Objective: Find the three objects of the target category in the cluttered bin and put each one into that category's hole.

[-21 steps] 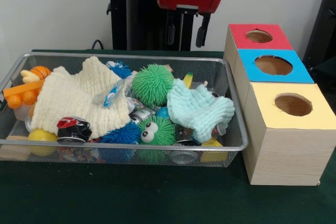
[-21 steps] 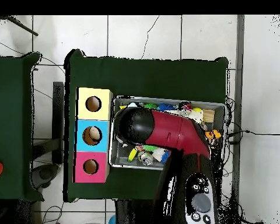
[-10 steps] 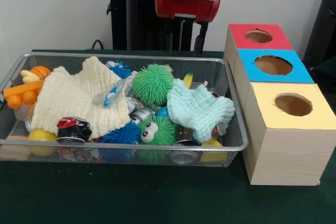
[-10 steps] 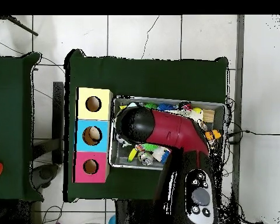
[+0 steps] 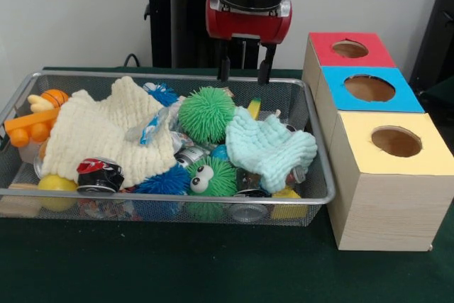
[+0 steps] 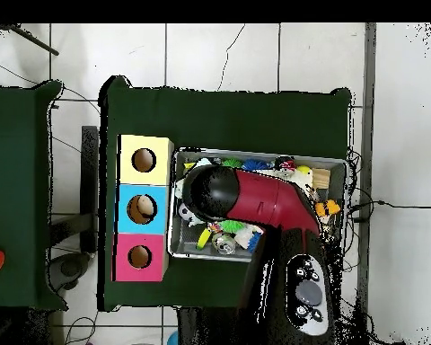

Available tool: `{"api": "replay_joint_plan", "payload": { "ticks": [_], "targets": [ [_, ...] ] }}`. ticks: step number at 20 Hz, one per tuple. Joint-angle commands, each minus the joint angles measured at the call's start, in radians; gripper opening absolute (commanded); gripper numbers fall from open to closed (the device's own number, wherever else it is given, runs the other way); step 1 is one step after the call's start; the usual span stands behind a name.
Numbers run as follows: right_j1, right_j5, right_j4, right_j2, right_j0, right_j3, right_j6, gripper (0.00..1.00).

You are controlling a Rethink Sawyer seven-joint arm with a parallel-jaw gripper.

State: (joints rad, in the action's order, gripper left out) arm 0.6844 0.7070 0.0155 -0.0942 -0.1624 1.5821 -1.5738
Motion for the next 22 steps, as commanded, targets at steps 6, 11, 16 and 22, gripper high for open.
{"api": "replay_joint_plan", "payload": {
  "ticks": [6,11,16,22],
  "targets": [
    [-0.076,-0.116,-0.021,0.087,-0.015,0.008,-0.097,1.00],
    [-0.099,-0.152,-0.019,0.089,-0.012,0.006,-0.106,1.00],
    [-0.112,-0.167,-0.012,0.084,0.001,0.002,-0.122,1.00],
    [-0.129,-0.189,-0.004,0.080,0.015,-0.002,-0.140,1.00]
  ]
}}
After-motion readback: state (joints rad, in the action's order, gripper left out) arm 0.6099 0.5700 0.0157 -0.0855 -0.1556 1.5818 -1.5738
